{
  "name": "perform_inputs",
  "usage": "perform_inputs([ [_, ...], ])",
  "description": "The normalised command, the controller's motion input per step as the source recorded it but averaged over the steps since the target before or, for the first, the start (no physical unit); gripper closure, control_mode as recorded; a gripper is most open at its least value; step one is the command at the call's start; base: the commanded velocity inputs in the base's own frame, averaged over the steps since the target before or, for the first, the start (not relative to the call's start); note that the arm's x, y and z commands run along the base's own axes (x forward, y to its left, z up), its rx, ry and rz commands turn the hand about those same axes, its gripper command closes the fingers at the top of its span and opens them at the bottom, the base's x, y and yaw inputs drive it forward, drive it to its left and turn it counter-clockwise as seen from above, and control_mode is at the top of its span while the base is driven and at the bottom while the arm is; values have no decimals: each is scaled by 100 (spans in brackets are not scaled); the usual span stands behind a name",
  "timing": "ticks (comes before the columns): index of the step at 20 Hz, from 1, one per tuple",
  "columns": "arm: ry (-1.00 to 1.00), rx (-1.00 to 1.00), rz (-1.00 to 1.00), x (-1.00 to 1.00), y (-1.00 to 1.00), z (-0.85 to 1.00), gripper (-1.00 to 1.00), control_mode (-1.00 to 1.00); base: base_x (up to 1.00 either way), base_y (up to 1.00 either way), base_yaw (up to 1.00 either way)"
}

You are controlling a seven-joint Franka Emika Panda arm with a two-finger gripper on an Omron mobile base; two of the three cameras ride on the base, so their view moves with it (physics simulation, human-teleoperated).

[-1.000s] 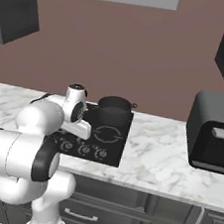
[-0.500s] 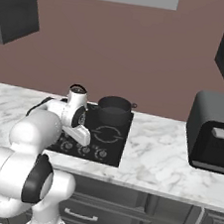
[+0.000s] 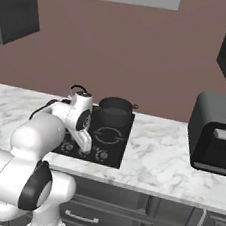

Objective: Pick the kettle from the cabinet and place it on a stove burner. Then pick the pot from the counter and place it on another stove burner. Finally, turn both burners on.

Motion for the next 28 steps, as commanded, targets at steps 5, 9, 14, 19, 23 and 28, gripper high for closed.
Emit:
perform_inputs([
  [5,11,0,-22,2,-1,0,-100,-100,0,0,0],
  [9,8,0,-15,1,-12,-3,-100,-100,0,0,0],
  [14,1,0,-11,0,-21,-11,-100,-100,0,0,0],
  [19,0,0,-8,3,-6,-19,-100,-100,0,0,0],
  [23,0,0,-8,18,0,-15,-100,-100,0,0,0],
  [28,0,0,-7,18,0,-13,-100,-100,0,0,0],
])
